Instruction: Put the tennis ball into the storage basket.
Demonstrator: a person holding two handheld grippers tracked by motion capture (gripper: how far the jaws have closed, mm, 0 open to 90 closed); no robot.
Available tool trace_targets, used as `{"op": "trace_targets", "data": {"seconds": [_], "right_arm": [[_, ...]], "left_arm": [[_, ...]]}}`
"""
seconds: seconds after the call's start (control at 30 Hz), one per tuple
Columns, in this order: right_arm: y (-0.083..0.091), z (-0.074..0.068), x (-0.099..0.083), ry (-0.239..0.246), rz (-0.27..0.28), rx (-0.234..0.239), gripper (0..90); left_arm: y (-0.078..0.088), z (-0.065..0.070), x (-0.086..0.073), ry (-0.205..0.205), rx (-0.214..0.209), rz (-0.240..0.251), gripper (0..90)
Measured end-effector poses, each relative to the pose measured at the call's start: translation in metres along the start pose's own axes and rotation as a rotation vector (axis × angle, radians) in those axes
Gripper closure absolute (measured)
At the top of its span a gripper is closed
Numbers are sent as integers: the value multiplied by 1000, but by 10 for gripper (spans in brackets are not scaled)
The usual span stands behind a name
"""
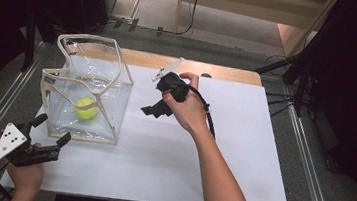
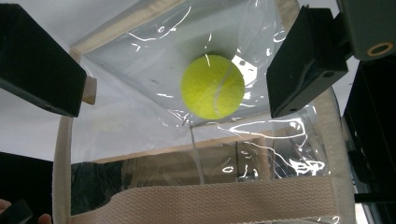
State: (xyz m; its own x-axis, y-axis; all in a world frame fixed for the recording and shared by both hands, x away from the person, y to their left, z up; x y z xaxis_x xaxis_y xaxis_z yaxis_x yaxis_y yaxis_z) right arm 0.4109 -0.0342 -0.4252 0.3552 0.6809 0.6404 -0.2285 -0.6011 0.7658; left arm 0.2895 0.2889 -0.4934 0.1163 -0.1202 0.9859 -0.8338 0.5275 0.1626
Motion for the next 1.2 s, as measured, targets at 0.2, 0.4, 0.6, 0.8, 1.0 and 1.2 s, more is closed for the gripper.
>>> {"op": "trace_targets", "data": {"seconds": [0.2, 0.4, 0.6, 0.8, 1.0, 1.2], "right_arm": [[2, 1, -20, -13, 24, -20, 0], [9, 0, -37, -50, 59, -51, 0], [15, -1, -54, -68, 89, -75, 0], [18, -3, -74, -93, 118, -90, 0], [22, -5, -94, -122, 158, -109, 0], [23, -8, -117, -149, 196, -142, 0]], "left_arm": [[0, 0, 0, -4, 4, -9, 53], [0, 1, 0, -4, 2, -9, 54], [0, 1, 0, -4, 2, -8, 54], [0, 1, 0, -5, 0, -6, 54], [0, 1, -1, -5, 1, -8, 54], [0, 1, -1, -4, 2, -8, 53]]}}
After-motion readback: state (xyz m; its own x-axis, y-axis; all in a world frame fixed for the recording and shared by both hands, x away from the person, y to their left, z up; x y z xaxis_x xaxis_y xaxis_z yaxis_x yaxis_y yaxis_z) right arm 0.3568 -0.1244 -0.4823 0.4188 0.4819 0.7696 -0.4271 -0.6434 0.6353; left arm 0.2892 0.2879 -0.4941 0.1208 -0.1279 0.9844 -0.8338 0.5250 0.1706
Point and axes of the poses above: each handheld gripper's, and its own axes: y roughly backward along the jaws, x roughly out of its top, z roughly to its right, the point moved 6 cm from there along -y, roughly forward along the jaws, and after that the axes turned 1 degree about -z, right-handed, at the moved point
